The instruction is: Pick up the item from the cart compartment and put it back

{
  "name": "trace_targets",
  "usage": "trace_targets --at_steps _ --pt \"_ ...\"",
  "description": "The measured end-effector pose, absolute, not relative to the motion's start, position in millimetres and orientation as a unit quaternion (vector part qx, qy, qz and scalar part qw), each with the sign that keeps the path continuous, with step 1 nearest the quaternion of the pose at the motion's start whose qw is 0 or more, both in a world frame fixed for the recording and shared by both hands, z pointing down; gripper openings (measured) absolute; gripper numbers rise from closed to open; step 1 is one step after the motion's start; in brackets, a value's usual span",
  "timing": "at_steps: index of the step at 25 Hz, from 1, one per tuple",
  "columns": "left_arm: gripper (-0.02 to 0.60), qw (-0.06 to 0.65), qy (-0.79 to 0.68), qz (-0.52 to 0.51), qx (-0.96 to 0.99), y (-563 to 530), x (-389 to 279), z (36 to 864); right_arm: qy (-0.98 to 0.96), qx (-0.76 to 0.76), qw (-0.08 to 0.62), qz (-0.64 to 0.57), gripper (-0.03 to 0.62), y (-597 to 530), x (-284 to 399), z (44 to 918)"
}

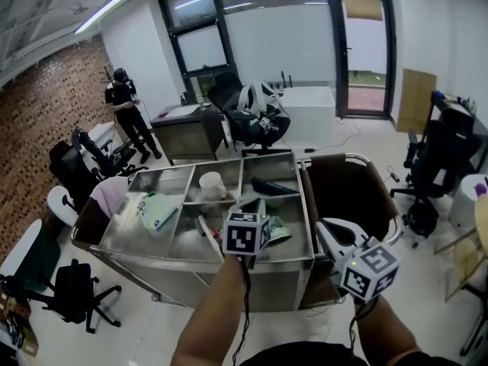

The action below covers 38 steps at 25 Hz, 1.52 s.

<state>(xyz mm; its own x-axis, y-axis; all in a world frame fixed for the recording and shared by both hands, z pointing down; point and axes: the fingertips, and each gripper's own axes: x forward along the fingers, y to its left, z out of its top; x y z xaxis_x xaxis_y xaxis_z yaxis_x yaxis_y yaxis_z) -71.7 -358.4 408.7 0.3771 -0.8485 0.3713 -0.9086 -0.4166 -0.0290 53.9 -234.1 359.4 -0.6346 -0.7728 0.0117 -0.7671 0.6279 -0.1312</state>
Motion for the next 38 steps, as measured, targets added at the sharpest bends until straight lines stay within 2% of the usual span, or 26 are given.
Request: trace_targets --at_steps 7,21,38 --pt "0.0 0.077 -0.539 0.129 0.829 -347 -79 389 0.904 -0.424 0.02 -0.06 0.021 -234 47 358" --pt "0.0 0.007 -0.554 0.024 0.832 -282 -99 326 0.909 -0.412 0.024 -0.057 0.021 -231 34 355" --pt "0.0 -0.02 -0.572 -0.044 0.819 -200 -120 339 0.915 -0.398 0.027 -0.061 0.021 -207 29 360"
